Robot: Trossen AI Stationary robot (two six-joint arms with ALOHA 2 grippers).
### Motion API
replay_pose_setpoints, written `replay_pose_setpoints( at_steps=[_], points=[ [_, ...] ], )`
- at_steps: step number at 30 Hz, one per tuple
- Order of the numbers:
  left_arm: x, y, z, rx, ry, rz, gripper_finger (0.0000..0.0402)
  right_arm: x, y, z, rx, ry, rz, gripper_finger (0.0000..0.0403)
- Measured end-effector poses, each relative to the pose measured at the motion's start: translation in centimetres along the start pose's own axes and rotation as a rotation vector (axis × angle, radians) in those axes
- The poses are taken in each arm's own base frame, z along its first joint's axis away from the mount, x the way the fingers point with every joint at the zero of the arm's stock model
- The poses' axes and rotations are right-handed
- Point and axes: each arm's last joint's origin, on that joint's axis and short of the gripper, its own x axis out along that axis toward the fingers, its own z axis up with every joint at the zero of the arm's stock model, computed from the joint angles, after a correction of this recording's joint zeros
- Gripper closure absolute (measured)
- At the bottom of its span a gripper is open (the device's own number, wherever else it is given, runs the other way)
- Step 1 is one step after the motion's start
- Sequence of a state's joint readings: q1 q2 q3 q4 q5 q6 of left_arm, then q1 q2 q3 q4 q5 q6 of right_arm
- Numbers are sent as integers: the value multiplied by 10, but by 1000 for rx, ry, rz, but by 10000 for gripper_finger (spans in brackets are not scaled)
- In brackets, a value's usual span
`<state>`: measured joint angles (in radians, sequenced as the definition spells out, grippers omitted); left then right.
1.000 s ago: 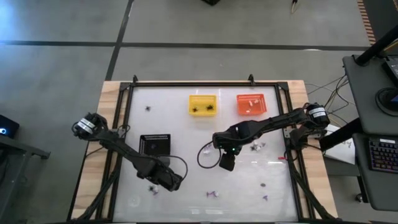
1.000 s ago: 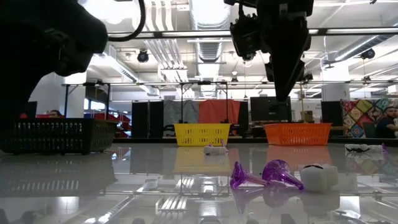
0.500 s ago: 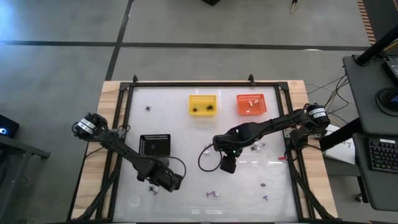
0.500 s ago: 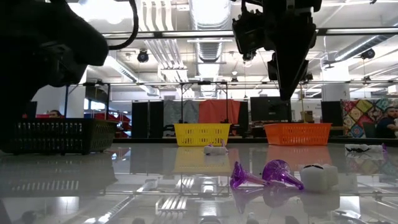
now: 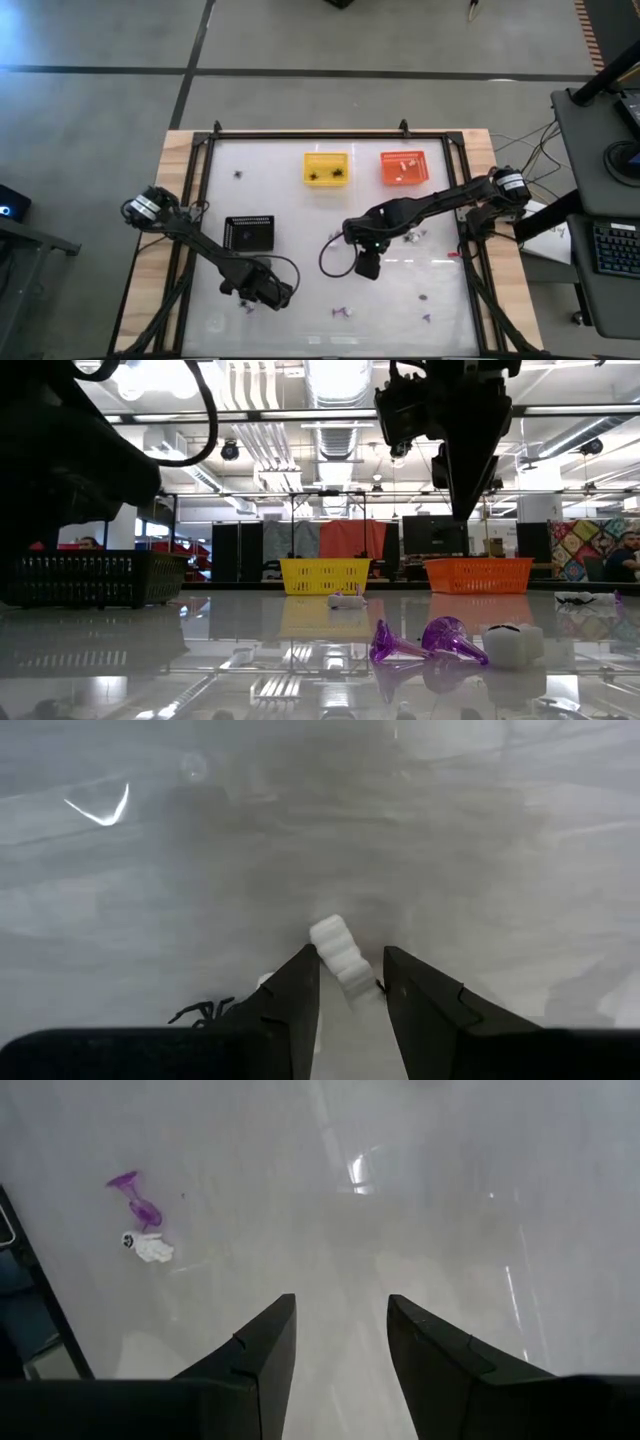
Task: Sort Halloween decoration
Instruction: Put the white skeleton toy into the orange basket
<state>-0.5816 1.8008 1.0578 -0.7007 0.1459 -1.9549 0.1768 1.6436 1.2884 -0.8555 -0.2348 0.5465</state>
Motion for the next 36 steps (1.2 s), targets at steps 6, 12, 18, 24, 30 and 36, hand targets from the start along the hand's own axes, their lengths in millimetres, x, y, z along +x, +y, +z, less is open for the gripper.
replay_pose_setpoints(
  at_steps=[6,12,18,24,30,36],
  points=[
    [4,-1,0,29,-4,14,306,0,2,-1,-5,2,1,254],
    [4,-1,-1,98,-12,15,323,0,2,-1,-4,1,2,254],
    [0,-6,-4,257,-50,-7,376,0,4,2,26,-37,26,254],
    [-10,-21,-7,468,-121,-99,393,-10,9,8,23,-128,85,254],
    [-25,-40,-5,708,-140,-211,394,-41,16,7,-8,-282,139,254],
    [-44,-59,19,806,-189,-255,395,-82,14,-6,-2,-462,82,254]
  ],
)
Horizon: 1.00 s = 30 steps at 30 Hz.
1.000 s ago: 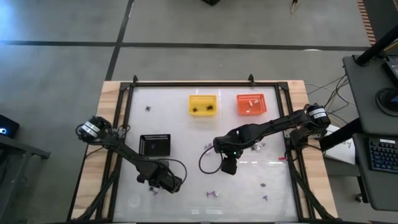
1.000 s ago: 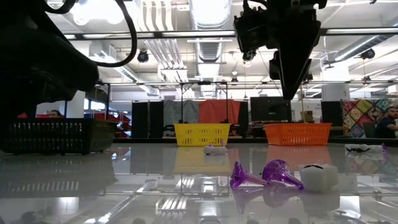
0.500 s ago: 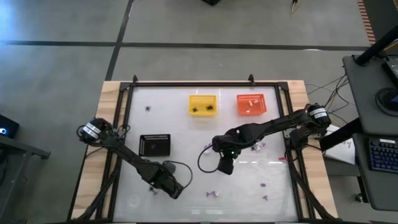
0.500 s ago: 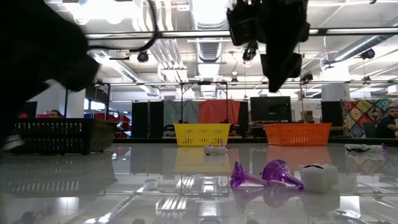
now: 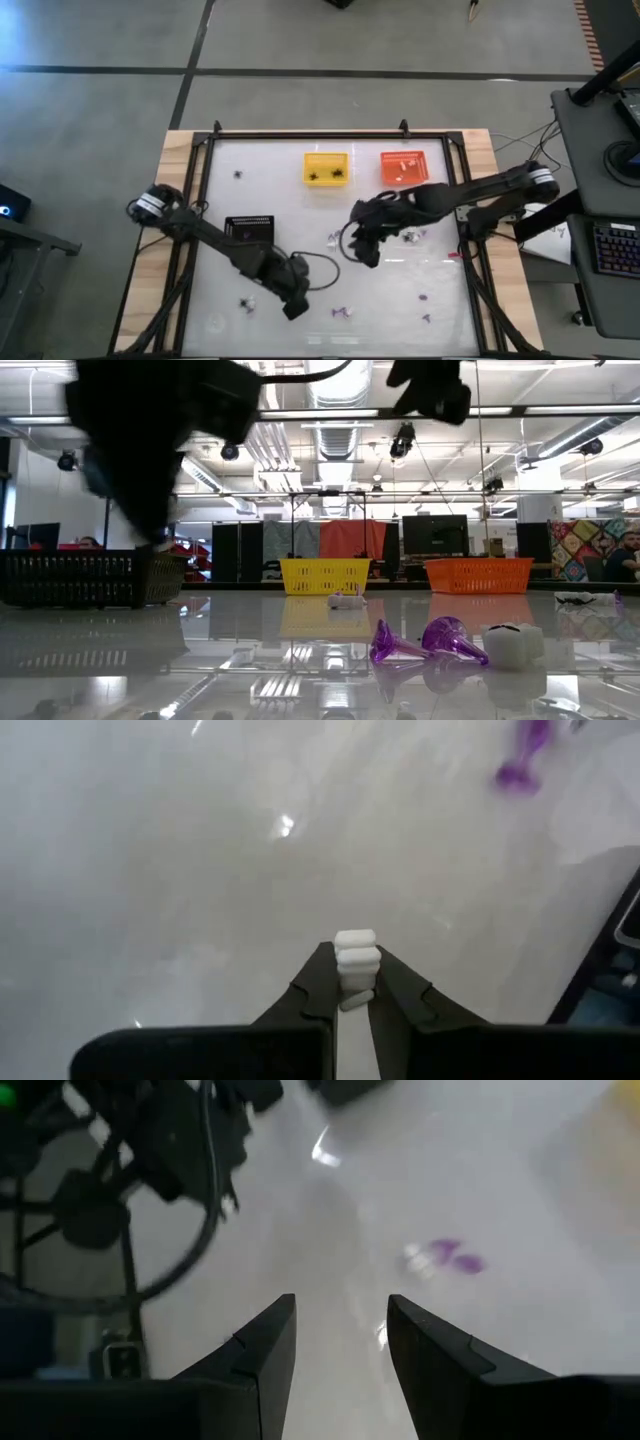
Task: Sort Halloween decoration
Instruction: Put the white skeleton toy into the orange basket
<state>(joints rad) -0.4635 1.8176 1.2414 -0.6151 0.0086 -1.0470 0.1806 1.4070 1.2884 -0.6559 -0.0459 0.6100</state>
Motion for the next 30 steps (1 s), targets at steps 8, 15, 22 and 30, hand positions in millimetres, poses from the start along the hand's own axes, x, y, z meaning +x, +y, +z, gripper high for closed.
replay_pose_setpoints(
  at_steps=[8,15,22,30],
  points=[
    [-15,12,47,124,-77,-16,396,-40,-4,0,-22,-150,-107,254],
    [-29,30,88,253,-151,-8,396,-49,-10,-2,23,-208,-236,254],
    [-47,63,133,366,-199,-20,396,-52,-21,-6,111,-255,-414,254],
    [-63,118,173,411,-222,-62,395,-59,-39,5,255,-360,-517,254]
  ],
)
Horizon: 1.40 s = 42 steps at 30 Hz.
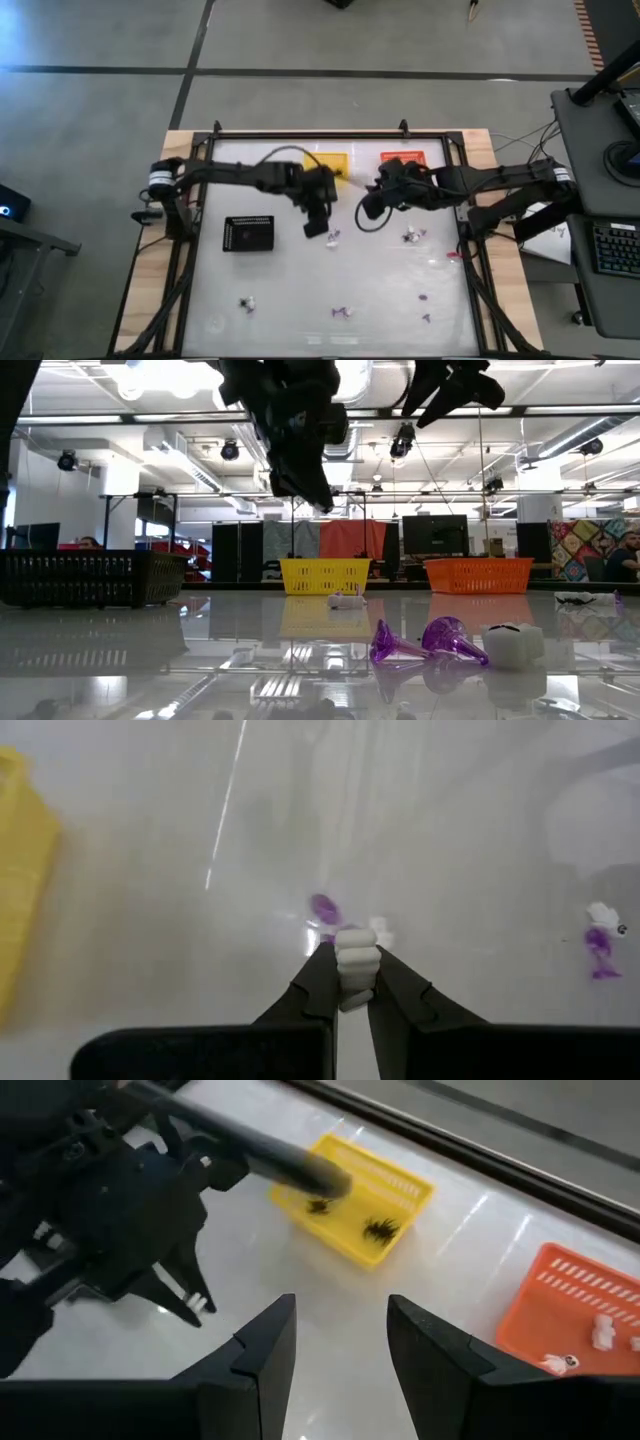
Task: Sort Halloween decoration
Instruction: Put the white skeleton toy into the orange basket
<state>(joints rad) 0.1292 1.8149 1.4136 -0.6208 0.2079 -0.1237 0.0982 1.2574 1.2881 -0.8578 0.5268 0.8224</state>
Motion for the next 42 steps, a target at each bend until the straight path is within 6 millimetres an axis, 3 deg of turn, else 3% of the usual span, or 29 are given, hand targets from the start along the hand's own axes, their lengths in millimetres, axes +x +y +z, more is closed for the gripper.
replay_pose_setpoints(
  at_steps=[8,16,27,36,42],
  points=[
    [-15,55,9,44,-85,-55,394,9,-13,13,115,-30,-63,254],
    [-30,92,20,82,-251,-115,394,13,-21,19,186,-53,-102,254],
    [-53,122,38,169,-522,-239,394,15,-28,28,309,-173,-180,254],
    [-61,134,70,222,-574,-396,394,20,-31,60,367,-300,-28,254],
    [-54,152,98,215,-549,-491,394,15,-42,74,369,-330,41,254]
  ],
)
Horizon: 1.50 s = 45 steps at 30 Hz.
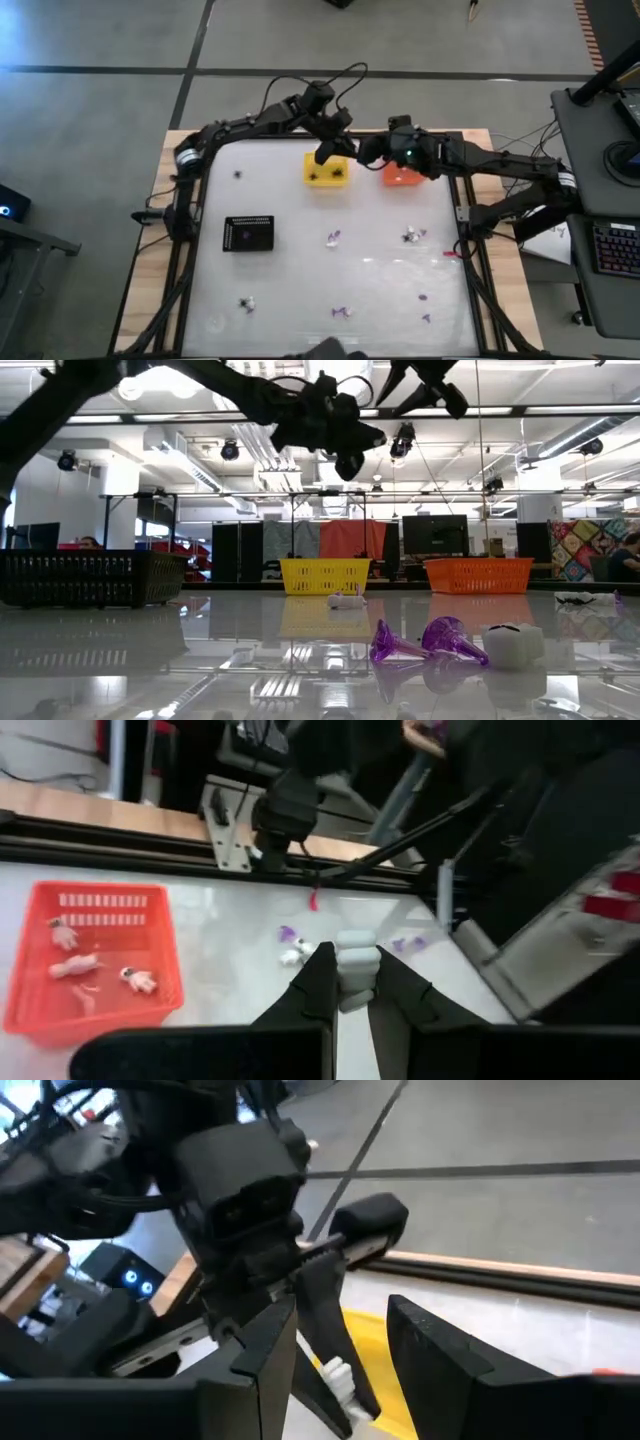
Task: Sort Halloween decoration
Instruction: Put the white skeleton toy into the orange basket
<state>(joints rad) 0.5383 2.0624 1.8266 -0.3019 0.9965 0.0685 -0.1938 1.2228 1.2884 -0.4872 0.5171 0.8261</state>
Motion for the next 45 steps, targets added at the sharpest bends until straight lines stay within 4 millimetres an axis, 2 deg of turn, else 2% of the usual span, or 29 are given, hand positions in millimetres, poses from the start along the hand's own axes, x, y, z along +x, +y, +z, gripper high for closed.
replay_pose_setpoints(
  at_steps=[5,10,17,25,34,45],
  points=[
    [0,26,3,-76,7,-164,394,-3,-12,16,36,0,18,254],
    [4,48,-4,-144,36,-213,394,-1,-22,25,42,30,34,254],
    [2,46,6,-67,47,-234,394,9,-35,28,35,90,-8,254],
    [1,44,16,-23,27,-238,394,21,-39,26,39,152,25,254],
    [1,46,23,5,-3,-228,394,29,-33,25,32,175,108,255],
    [-1,50,26,-24,-14,-178,394,28,-33,25,22,182,111,255]
  ],
)
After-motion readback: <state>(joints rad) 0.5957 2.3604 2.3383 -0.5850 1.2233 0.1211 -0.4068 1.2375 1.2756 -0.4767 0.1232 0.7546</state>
